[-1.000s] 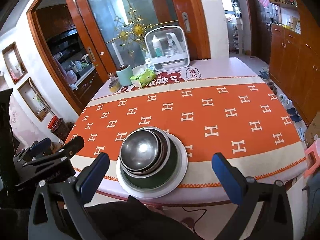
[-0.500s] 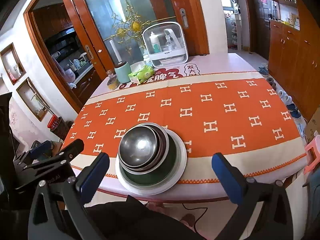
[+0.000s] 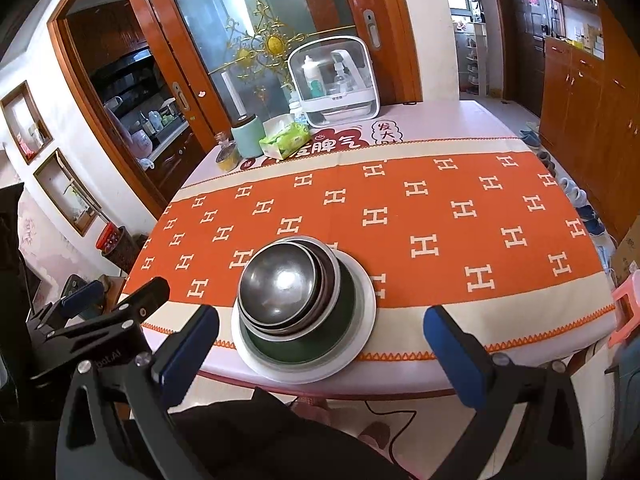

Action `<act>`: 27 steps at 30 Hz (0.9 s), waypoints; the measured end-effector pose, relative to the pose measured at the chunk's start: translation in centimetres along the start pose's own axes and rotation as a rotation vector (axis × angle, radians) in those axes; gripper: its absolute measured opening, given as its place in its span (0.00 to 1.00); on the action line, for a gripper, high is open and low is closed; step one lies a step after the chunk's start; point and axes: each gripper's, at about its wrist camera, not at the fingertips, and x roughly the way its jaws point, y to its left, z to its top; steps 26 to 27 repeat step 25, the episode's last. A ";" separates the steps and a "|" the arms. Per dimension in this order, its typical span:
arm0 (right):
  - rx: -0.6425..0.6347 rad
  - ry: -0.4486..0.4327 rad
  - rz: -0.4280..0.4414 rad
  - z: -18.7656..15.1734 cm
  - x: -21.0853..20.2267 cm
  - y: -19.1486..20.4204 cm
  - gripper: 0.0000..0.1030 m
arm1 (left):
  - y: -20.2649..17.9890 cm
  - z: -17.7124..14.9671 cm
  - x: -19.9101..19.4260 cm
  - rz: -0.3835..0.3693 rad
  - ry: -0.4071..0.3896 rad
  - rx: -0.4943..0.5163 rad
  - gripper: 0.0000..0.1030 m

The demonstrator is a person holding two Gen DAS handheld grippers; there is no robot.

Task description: Organize plates and bowls

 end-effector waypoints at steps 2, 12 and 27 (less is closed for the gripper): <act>0.000 -0.001 0.000 0.0 0.0 0.0 1.00 | 0.0 -0.1 0.0 0.000 -0.001 0.001 0.99; 0.000 0.001 0.000 0.1 0.0 0.0 1.00 | -0.2 -0.1 0.0 -0.003 0.001 0.007 0.99; 0.009 0.018 0.005 -0.5 0.4 -0.9 1.00 | -0.5 -0.1 0.3 -0.006 0.010 0.010 0.99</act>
